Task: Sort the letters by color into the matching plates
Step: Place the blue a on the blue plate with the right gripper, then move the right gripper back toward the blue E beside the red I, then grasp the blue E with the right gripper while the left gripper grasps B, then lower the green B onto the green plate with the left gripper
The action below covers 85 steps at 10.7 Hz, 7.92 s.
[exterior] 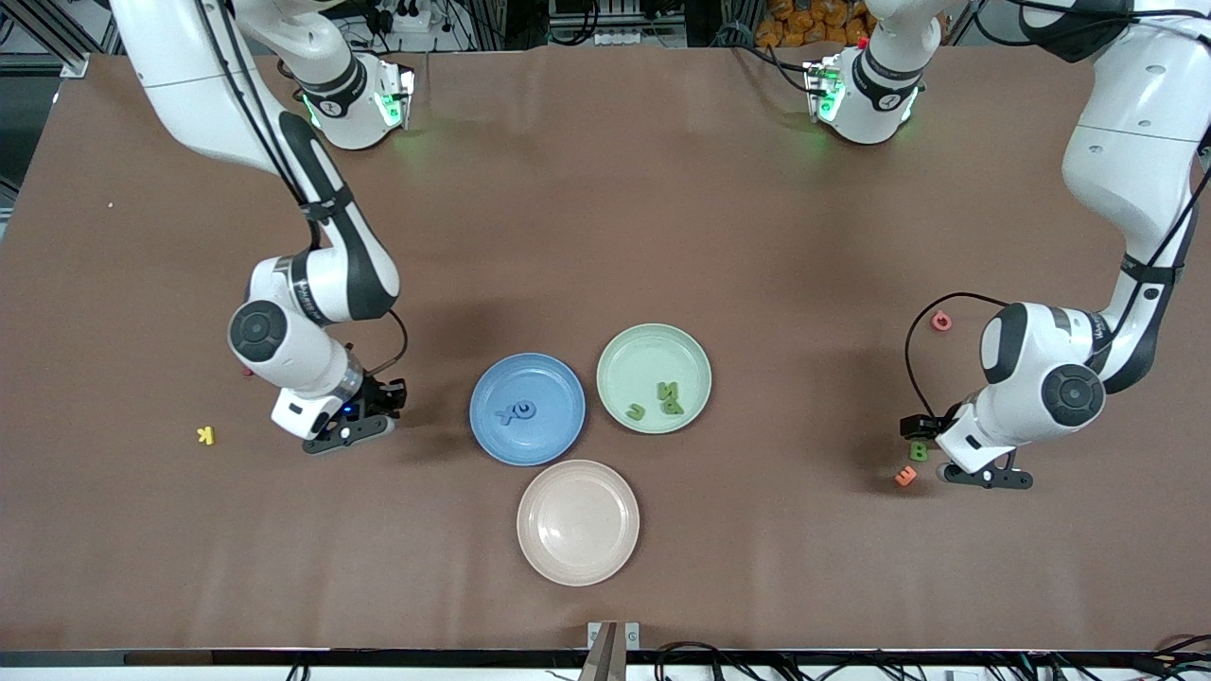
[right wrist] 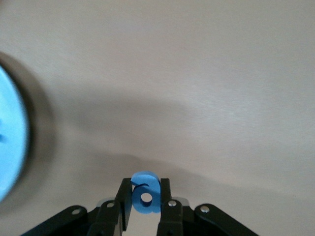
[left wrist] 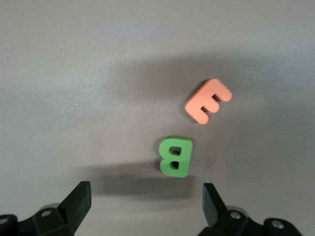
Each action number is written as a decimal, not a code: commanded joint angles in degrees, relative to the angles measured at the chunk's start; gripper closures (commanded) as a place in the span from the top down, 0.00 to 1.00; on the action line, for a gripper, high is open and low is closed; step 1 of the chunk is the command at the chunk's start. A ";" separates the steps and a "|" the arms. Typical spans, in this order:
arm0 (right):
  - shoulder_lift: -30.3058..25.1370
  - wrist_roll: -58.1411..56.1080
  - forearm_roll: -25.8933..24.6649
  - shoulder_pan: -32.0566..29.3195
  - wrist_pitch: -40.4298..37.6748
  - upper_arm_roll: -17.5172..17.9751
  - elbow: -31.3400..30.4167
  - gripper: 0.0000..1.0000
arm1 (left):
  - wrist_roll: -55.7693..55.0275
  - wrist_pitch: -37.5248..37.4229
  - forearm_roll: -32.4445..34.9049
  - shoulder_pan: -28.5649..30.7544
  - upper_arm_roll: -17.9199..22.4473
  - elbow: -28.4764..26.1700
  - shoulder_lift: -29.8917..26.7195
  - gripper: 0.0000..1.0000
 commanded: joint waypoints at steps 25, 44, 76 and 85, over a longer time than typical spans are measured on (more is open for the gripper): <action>-0.06 -1.17 3.97 2.36 -16.05 -0.10 13.24 1.00 | 1.54 4.43 0.05 -1.79 0.70 0.84 2.66 1.00; -15.88 -14.21 0.20 -15.23 -23.47 -5.02 0.33 1.00 | 0.66 4.87 0.05 -1.71 0.71 0.84 1.96 1.00; -6.04 17.08 0.71 -14.62 8.45 -4.67 -19.36 0.74 | -39.92 -1.36 -0.92 -11.19 -7.54 0.76 -2.79 0.00; -4.81 16.37 0.71 -15.59 10.03 -4.67 -19.63 0.32 | -60.77 -2.07 -0.30 -28.50 -7.38 0.84 -2.53 0.00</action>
